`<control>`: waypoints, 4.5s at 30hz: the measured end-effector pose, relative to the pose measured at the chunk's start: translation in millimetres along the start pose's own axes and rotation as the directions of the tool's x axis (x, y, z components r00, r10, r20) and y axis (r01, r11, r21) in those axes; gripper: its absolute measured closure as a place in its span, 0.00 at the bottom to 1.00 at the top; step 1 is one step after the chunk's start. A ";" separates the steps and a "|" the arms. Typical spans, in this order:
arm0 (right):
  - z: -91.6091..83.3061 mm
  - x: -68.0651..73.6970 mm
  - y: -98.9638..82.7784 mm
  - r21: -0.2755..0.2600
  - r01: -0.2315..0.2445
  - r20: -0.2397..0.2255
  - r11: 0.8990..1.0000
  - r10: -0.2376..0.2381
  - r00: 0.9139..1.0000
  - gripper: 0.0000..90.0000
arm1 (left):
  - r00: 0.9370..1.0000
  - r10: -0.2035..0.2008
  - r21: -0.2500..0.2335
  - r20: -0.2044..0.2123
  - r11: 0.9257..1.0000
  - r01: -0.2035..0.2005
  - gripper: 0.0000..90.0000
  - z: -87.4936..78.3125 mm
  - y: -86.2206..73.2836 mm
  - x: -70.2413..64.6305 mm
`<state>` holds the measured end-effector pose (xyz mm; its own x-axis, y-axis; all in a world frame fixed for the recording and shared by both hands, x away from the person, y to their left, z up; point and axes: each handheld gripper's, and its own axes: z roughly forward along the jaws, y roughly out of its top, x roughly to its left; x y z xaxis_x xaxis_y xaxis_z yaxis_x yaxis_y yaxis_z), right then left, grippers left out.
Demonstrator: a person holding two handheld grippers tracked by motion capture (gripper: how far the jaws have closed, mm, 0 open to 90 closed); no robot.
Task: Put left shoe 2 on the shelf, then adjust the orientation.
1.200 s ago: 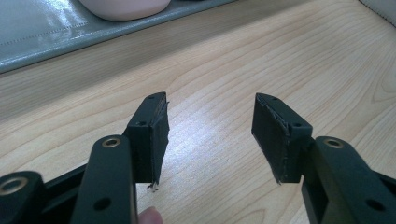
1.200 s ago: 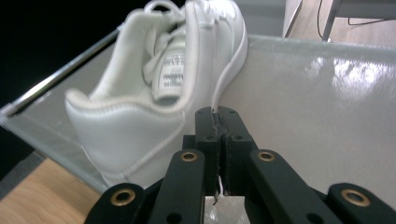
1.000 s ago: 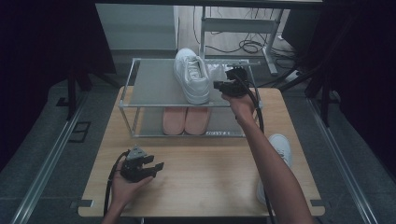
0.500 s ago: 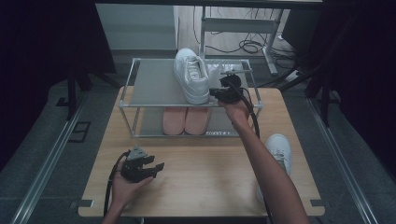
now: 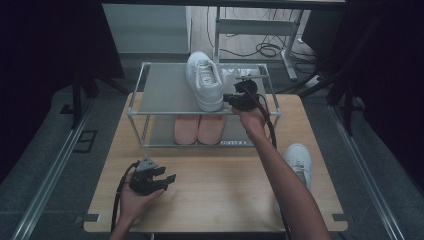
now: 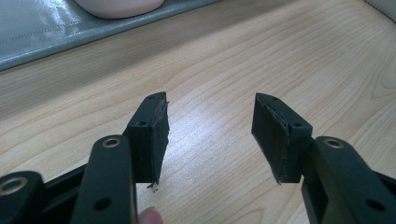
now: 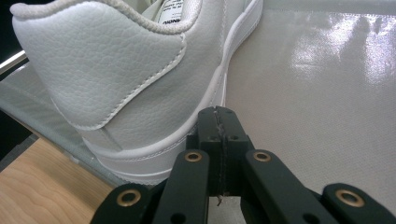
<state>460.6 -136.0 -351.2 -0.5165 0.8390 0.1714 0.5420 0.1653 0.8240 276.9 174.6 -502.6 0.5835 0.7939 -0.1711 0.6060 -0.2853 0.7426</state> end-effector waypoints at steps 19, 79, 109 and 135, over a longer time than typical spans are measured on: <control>13.0 26.1 5.4 -0.007 0.004 -0.061 1.000 -0.004 0.998 1.00 | 1.000 0.000 0.002 0.005 1.000 0.000 0.52 1.5 0.2 -0.2; -48.2 19.6 -11.0 -0.047 0.113 -0.109 0.993 -0.117 0.987 1.00 | 1.000 0.000 0.000 -0.002 1.000 0.000 0.52 -0.1 -0.1 -0.8; -116.2 -32.7 -115.9 0.071 0.143 -0.080 0.987 -0.137 0.987 1.00 | 1.000 -0.001 0.003 -0.007 1.000 0.001 0.52 -1.7 -0.6 -1.5; -139.7 -25.7 -175.4 0.178 0.193 -0.083 0.965 -0.180 0.980 1.00 | 1.000 -0.001 0.005 -0.006 1.000 0.001 0.52 -2.1 -1.0 -1.7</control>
<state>286.2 -259.0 -424.7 -0.6592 0.7492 0.0644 0.5413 0.4134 0.7322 274.2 174.7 -501.7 0.5797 0.7973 -0.1683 0.6096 -0.2873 0.7388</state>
